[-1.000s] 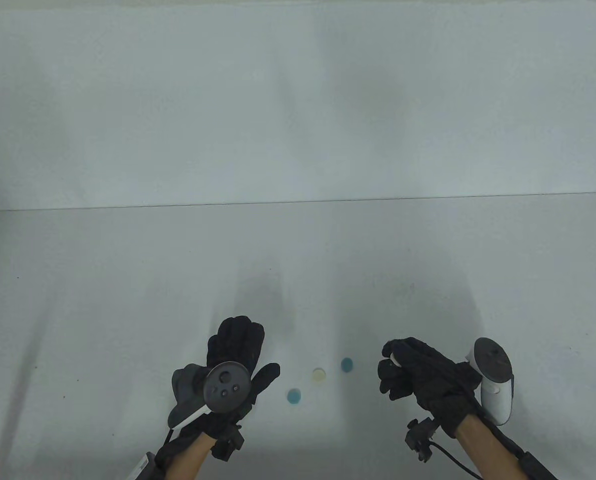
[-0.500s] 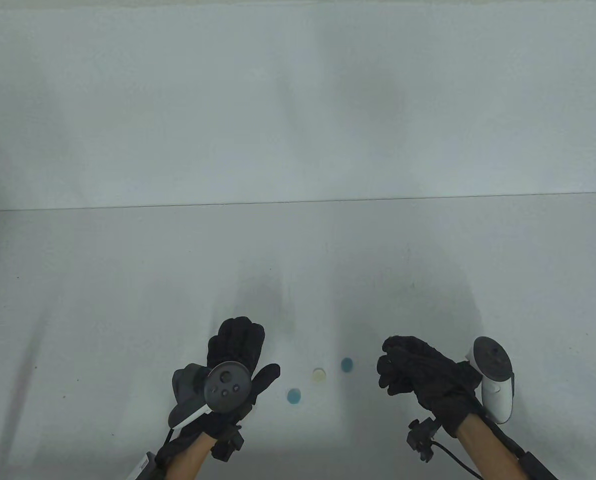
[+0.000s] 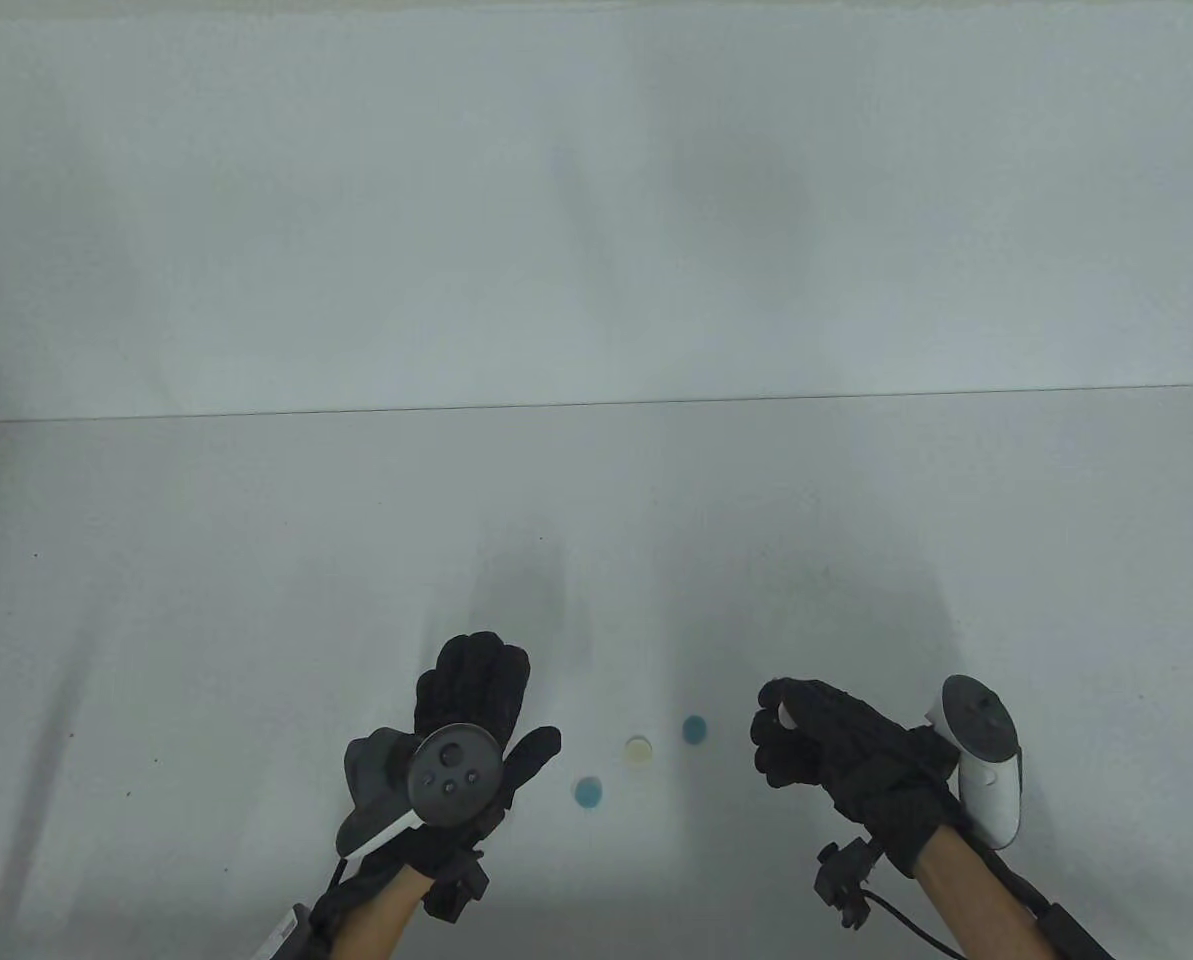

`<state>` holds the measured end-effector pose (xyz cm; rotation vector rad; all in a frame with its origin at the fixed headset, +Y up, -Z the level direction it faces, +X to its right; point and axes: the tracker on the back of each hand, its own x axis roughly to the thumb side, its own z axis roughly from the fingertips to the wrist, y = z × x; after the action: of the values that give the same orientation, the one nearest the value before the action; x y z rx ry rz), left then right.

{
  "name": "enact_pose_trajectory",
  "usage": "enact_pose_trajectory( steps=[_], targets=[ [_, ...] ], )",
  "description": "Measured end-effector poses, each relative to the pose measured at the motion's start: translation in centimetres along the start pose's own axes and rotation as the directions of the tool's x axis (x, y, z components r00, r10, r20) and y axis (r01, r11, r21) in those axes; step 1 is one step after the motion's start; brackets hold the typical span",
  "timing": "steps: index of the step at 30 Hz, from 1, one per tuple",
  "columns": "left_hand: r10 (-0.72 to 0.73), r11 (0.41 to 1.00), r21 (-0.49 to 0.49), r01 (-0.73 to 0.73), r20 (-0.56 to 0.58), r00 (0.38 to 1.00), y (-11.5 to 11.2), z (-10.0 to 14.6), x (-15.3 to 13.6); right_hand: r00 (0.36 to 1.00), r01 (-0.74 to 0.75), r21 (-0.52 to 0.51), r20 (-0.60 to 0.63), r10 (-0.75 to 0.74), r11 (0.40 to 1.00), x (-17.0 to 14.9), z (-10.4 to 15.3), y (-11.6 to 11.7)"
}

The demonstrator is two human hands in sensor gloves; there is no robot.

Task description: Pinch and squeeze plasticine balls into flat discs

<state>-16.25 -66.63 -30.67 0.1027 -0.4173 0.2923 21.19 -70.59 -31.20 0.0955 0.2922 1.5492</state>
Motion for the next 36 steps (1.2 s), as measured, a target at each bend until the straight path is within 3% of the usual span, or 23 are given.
enact_pose_trajectory(
  steps=[11, 16, 19, 33, 36],
  targets=[
    [0.000, 1.000, 0.006, 0.000, 0.001, 1.000, 0.0, 0.0, 0.0, 0.996, -0.092, -0.058, 0.017, 0.093, 0.994, 0.4, 0.1, 0.0],
    [-0.005, 1.000, 0.009, 0.005, -0.002, 1.000, 0.1, 0.0, 0.0, 0.999, -0.047, -0.017, -0.024, 0.047, 0.999, -0.3, -0.1, 0.0],
    [-0.005, 1.000, 0.004, 0.005, -0.004, 1.000, 0.0, 0.1, 0.0, 0.999, 0.016, 0.058, -0.030, -0.014, 0.998, -0.7, -0.2, 0.0],
    [-0.005, 1.000, 0.013, 0.005, 0.003, 1.000, 0.2, 0.1, 0.1, 0.997, -0.075, -0.140, -0.008, 0.074, 0.987, 0.1, 0.3, -0.6],
    [-0.007, 1.000, 0.016, 0.007, 0.004, 1.000, 0.2, 0.1, 0.1, 0.999, -0.046, -0.111, -0.015, 0.045, 0.993, -0.1, 0.2, -0.7]
  ],
)
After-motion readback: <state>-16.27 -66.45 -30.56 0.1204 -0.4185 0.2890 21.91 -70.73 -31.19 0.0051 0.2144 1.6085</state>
